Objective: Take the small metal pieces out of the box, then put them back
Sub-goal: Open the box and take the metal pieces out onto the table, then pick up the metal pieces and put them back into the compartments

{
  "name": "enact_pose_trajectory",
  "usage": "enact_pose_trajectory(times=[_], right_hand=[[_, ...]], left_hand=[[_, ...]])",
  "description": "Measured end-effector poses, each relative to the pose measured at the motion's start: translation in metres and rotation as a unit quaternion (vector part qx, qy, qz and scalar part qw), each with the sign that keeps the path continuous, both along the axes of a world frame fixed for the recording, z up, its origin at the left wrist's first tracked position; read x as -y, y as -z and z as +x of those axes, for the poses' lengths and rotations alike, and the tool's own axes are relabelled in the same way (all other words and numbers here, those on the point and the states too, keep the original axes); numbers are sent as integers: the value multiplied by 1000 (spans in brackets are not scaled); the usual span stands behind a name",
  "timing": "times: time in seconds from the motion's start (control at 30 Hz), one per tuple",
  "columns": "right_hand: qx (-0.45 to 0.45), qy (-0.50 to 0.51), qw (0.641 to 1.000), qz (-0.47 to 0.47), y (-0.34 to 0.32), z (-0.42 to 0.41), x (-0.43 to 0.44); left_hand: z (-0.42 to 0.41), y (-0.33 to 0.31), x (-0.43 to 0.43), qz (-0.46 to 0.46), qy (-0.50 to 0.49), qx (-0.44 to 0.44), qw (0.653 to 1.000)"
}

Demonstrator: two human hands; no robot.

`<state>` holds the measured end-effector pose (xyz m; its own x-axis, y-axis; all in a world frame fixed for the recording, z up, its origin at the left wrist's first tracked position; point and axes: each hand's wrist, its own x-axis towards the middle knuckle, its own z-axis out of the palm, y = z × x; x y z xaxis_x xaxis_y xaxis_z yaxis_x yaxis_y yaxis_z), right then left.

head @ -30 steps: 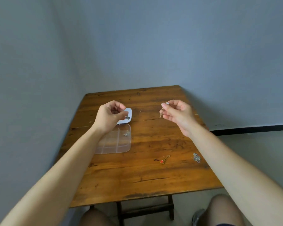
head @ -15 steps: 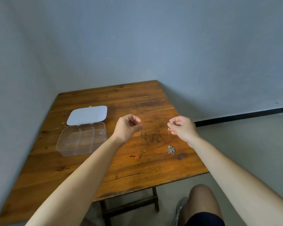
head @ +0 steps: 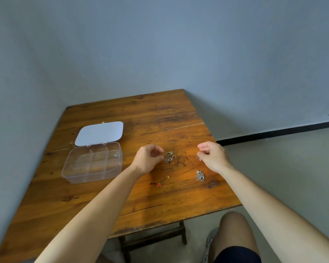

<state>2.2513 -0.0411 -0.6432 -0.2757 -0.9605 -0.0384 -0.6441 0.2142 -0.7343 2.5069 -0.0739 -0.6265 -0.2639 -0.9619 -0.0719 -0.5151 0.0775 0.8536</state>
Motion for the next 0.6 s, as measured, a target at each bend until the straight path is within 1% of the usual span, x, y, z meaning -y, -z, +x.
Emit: enact_pose_trajectory(times=[0.07, 0.13, 0.2, 0.27, 0.33, 0.43, 0.5, 0.6], right_hand=[[-12, 9, 1000, -1, -9, 6, 0], [-22, 6, 1000, -12, -17, 17, 0], [-24, -14, 999, -28, -24, 37, 0], [-25, -41, 998, -42, -28, 63, 0], [-12, -80, 996, -42, -30, 95, 0], [8, -157, 987, -21, -28, 143, 0], [9, -207, 978, 0, -23, 174, 0], [6, -279, 959, 45, -9, 209, 0]], left_hand=[[12, -10, -3, -28, -5, 10, 1000], [30, -20, -7, -83, -26, 30, 996], [53, -26, -11, -140, -65, 73, 985], [80, -28, -15, -160, -117, 124, 972], [112, -21, -17, -136, -147, 167, 965], [158, -4, -31, -72, -147, 228, 960], [182, 5, -41, -76, -135, 265, 952], [206, 6, -54, -78, -133, 291, 944]])
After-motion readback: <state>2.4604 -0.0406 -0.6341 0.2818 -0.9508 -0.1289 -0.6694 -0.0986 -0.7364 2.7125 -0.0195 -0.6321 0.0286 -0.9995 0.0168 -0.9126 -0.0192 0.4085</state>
